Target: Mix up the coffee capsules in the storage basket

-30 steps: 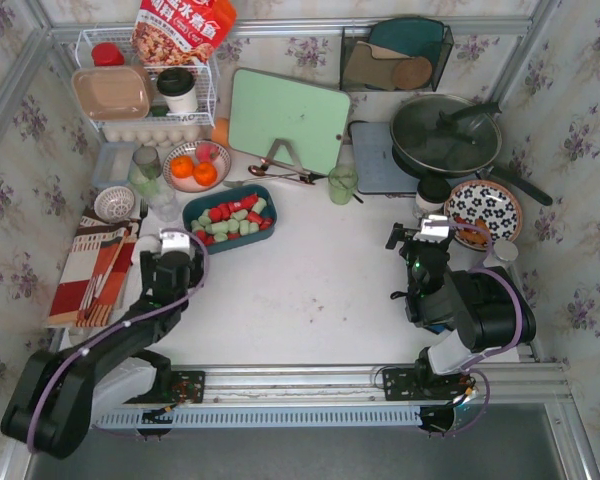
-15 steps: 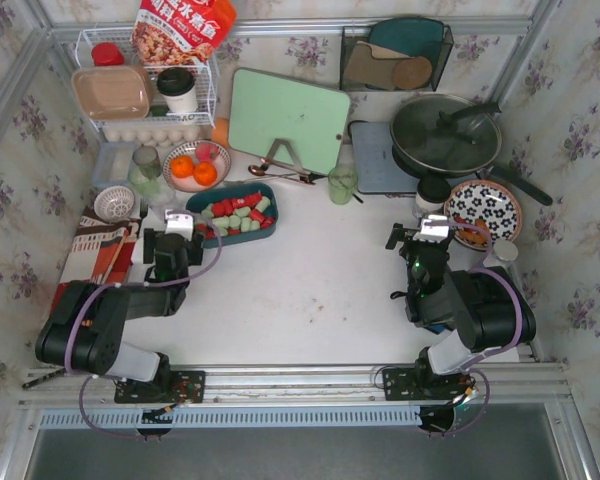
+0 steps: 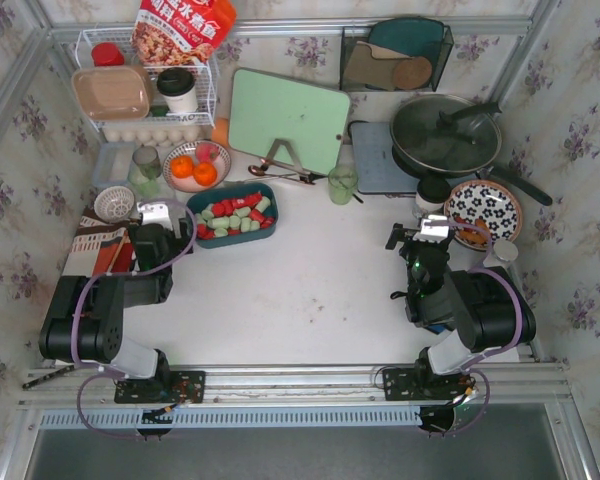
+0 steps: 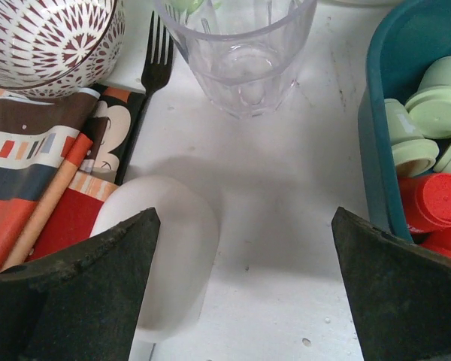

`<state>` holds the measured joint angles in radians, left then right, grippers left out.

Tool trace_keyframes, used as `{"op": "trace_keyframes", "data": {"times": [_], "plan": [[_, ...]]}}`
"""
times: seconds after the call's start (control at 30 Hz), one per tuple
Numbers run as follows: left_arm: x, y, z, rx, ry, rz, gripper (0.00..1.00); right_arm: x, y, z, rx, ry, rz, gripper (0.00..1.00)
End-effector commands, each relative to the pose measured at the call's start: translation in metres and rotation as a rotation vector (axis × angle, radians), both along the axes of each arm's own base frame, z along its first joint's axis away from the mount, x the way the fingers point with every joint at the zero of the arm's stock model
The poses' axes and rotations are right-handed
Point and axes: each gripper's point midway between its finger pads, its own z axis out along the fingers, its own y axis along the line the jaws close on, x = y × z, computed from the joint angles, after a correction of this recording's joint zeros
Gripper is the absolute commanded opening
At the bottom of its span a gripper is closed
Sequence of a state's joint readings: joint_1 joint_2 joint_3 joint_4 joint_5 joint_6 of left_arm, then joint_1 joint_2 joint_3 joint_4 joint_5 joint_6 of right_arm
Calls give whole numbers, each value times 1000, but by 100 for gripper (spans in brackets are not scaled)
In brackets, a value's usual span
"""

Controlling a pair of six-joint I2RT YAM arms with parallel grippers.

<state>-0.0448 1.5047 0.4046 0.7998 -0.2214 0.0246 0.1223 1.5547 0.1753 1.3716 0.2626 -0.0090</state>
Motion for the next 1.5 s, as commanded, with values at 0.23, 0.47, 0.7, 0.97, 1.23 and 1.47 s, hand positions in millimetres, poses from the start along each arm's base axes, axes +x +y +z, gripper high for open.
{"op": "trace_keyframes", "data": {"times": [0.23,0.47,0.7,0.97,1.23,1.47], "plan": [[0,-5,-1,-20,12,-15,100,2,-2,8,2,-32,-9,100],[0,-5,-1,-21,11,-15,100,2,-2,9,2,-32,-10,100],[0,-5,-1,-21,10,-15,100,2,-2,9,2,-32,-9,100],[0,-6,-1,-21,10,-15,100,2,-2,9,2,-32,-10,100],[0,-5,-2,-21,12,-15,100,2,-2,8,2,-30,-9,100],[0,-5,-1,-21,10,-15,100,2,-1,8,2,-31,-8,100]]}}
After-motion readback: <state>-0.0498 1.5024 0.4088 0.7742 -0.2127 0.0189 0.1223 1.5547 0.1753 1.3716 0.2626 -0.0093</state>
